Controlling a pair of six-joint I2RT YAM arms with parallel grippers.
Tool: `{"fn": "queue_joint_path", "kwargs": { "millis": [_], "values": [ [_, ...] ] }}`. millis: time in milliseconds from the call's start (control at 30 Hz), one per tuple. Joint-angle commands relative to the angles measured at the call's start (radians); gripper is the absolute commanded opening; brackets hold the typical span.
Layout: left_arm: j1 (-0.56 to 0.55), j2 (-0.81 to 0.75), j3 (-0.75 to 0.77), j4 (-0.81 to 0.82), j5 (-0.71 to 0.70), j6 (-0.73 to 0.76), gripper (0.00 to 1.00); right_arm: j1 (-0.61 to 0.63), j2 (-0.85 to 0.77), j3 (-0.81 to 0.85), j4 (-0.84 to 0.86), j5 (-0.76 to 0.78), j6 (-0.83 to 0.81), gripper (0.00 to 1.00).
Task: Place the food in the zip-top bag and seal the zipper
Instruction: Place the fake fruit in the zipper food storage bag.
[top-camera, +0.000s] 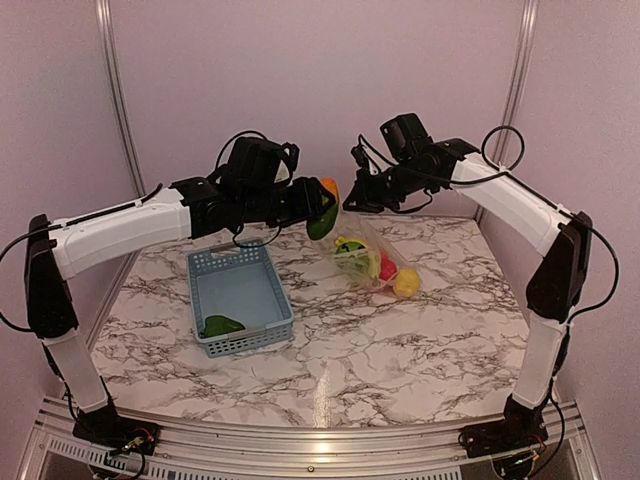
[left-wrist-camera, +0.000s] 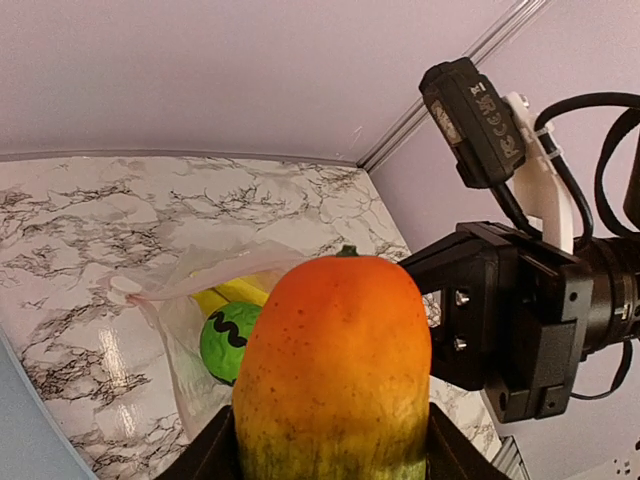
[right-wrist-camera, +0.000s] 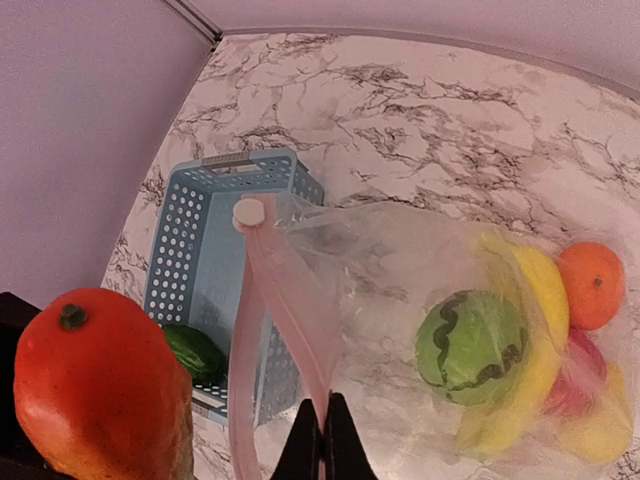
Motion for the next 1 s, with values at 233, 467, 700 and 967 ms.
{"fn": "queue_joint_path", "kwargs": {
  "millis": [233,467,700,967],
  "values": [
    [-0.001,0.203,0.114,0.000,-0.001,-0.208,0.45,0.001,-0.045,0.097,-0.047,0.016,-0.003,0.00],
    [0.001,0.258,0.207,0.012,0.113,-0.260,0.98,0.002,-0.062,0.093,-0.055,0.034,-0.005,0.00],
    [0.011,0.133,0.150,0.059,0.087,-0.237,0.99,-0.003,-0.079,0.077,-0.052,0.058,-0.008,0.00],
    [0.017,-0.068,0.028,0.120,0.050,-0.128,0.99,-0.012,-0.078,0.064,-0.040,0.057,-0.011,0.00]
  ]
}}
